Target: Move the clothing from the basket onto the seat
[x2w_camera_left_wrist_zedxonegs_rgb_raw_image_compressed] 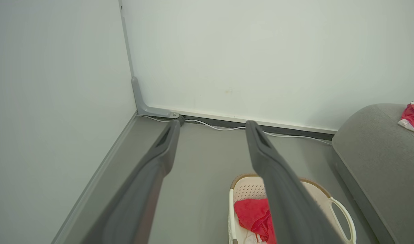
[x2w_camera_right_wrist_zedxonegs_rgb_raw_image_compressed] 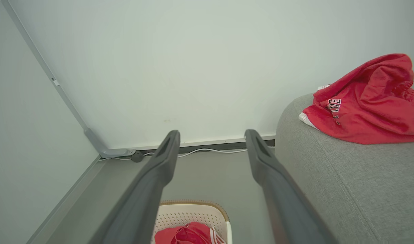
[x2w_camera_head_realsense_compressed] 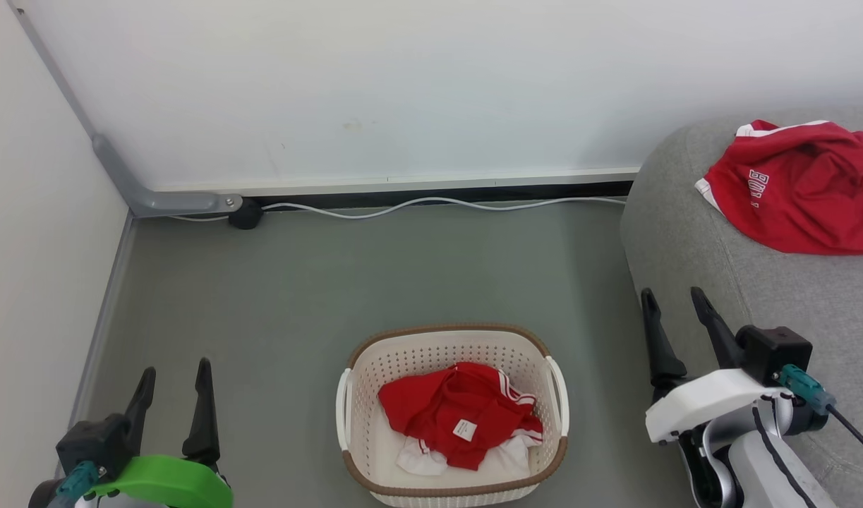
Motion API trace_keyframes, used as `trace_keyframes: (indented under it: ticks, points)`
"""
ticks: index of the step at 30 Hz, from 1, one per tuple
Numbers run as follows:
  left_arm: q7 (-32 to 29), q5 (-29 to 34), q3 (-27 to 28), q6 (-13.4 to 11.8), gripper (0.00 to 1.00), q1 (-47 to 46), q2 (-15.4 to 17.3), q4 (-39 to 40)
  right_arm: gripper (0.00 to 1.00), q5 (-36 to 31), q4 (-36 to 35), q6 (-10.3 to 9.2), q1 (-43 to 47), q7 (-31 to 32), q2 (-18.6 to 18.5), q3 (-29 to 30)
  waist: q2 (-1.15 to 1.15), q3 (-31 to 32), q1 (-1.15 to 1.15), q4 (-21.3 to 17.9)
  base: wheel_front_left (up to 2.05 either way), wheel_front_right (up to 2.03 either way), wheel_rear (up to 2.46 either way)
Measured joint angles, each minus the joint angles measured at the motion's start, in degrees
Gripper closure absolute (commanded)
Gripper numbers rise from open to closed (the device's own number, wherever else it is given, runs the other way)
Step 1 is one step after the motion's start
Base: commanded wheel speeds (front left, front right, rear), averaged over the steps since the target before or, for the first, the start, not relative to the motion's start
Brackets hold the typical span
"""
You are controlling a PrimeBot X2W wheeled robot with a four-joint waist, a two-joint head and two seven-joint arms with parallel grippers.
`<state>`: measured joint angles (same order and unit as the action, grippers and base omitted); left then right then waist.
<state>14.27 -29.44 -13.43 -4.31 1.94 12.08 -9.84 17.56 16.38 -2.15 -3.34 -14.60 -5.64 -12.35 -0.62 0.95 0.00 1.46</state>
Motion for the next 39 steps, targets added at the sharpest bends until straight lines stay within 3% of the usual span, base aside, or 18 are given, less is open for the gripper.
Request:
trace_keyframes:
  ticks: [39]
  points:
    - [0.0, 3.4, 1.9, 1.6, 0.00, 3.6, -0.8, 3.0, 0.00, -0.1, -5.1, -0.48, 5.0, 0.0, 0.3, 1.0, 0.00, -1.5, 0.00, -0.7, 0.00, 0.00, 0.00]
